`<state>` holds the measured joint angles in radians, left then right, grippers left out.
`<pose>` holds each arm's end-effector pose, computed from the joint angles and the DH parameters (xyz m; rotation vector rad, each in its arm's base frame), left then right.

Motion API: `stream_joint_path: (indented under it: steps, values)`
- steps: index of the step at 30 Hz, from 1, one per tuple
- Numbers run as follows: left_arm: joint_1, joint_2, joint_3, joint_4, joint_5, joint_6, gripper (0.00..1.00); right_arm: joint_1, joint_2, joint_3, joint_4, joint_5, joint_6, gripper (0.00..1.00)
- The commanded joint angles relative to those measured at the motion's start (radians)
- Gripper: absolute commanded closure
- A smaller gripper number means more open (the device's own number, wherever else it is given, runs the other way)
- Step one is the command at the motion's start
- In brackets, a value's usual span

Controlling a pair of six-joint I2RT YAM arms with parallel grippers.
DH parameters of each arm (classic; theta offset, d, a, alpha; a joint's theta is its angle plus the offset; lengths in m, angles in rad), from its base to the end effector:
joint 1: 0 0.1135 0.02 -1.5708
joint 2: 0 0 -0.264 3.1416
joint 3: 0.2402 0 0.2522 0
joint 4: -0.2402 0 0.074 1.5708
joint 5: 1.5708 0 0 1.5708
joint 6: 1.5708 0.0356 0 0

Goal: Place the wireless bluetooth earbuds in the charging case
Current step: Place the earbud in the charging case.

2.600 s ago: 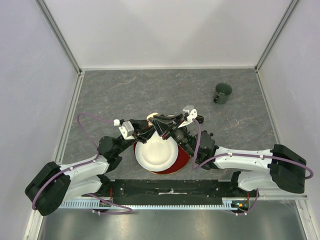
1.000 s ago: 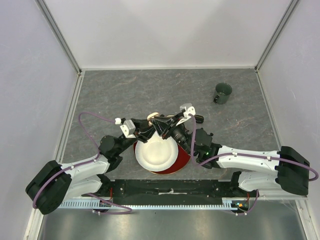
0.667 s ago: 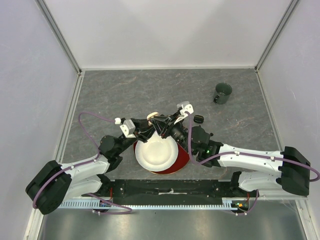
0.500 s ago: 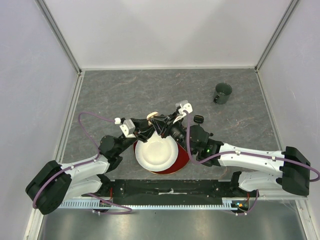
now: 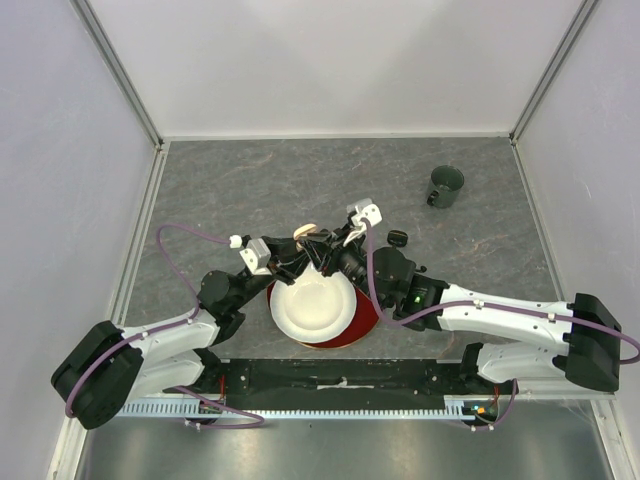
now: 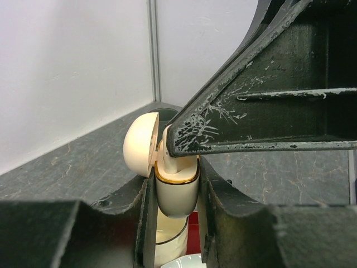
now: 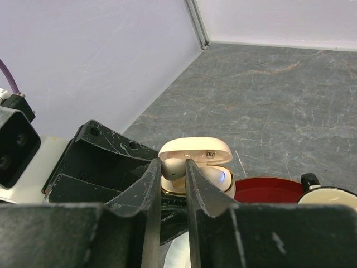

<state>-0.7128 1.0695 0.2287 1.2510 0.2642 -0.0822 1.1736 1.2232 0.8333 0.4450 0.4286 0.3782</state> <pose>0.1457 -0.1382 0.2457 0.6003 1.0600 -0.8512 0.1242 0.2577 0.3300 -0.2719 1.5684 0.9071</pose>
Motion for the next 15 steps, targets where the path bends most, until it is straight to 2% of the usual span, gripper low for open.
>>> stream_joint_path:
  steps: [1,10,15]
  values:
    - [-0.001,-0.026,0.018,0.209,0.000,0.012,0.98,0.006,0.006,0.038,-0.104,0.013,-0.002,0.99]
    - [-0.002,-0.029,0.018,0.203,0.000,0.015,0.98,0.006,0.013,0.084,-0.183,0.015,-0.007,0.97]
    - [-0.001,-0.029,0.020,0.199,0.001,0.018,0.98,0.006,0.013,0.092,-0.178,0.004,-0.005,0.87]
